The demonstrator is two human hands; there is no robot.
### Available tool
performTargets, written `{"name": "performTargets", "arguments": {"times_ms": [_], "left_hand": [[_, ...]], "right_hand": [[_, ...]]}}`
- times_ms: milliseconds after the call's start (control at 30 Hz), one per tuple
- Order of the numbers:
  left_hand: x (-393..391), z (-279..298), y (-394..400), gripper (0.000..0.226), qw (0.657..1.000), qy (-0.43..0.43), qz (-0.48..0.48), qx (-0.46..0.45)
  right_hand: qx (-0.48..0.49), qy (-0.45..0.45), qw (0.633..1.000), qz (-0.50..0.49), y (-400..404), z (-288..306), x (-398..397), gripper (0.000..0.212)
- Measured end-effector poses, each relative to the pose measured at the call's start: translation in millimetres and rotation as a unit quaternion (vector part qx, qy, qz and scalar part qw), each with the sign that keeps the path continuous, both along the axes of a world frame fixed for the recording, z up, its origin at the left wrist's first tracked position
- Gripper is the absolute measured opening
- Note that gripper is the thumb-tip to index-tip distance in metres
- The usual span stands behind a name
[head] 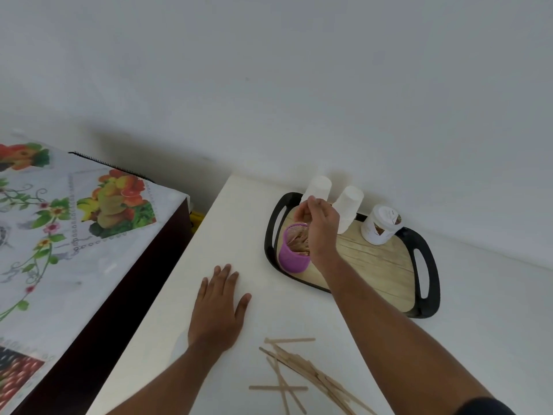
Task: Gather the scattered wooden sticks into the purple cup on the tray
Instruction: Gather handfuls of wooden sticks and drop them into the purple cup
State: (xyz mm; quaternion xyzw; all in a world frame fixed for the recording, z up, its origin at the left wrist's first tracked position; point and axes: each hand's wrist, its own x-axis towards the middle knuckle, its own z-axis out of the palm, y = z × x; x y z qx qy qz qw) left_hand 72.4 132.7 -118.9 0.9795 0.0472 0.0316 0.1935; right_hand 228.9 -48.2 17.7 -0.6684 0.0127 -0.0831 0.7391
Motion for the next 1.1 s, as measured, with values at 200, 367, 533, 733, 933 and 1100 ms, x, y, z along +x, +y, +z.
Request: {"name": "performTargets", "arguments": {"times_ms": [200,367,533,733,933,1100], "left_hand": [[0,0,0,0.068,1.0,0.002,0.001,-0.001],[-1,1,0,0.069,1.0,0.002,0.001,-0.001],[0,2,0,0.072,1.0,0.001,0.004,0.0],[-1,2,-1,0.069,1.0,-0.003,0.006,-0.006],[-2,3,0,0.068,1.0,-0.001,0.004,-0.001],[-2,5,-1,0.067,1.0,0.003,0.006,0.004]], "right_hand": [[-0.131,-0.01,0.991,-0.024,-8,-8,-3,0.029],[-0.339,-0.009,0.941,-0.001,-16,-15,-11,0.034],[-0.527,-0.016,0.842,0.114,-22,-24,0,0.041],[-0.656,-0.064,0.736,0.155,-27,-27,-12,0.064],[-0.701,-0.09,0.695,0.134,-28,-37,-16,0.081],[-0.666,-0.072,0.731,0.134,-32,-34,-13,0.088]]}}
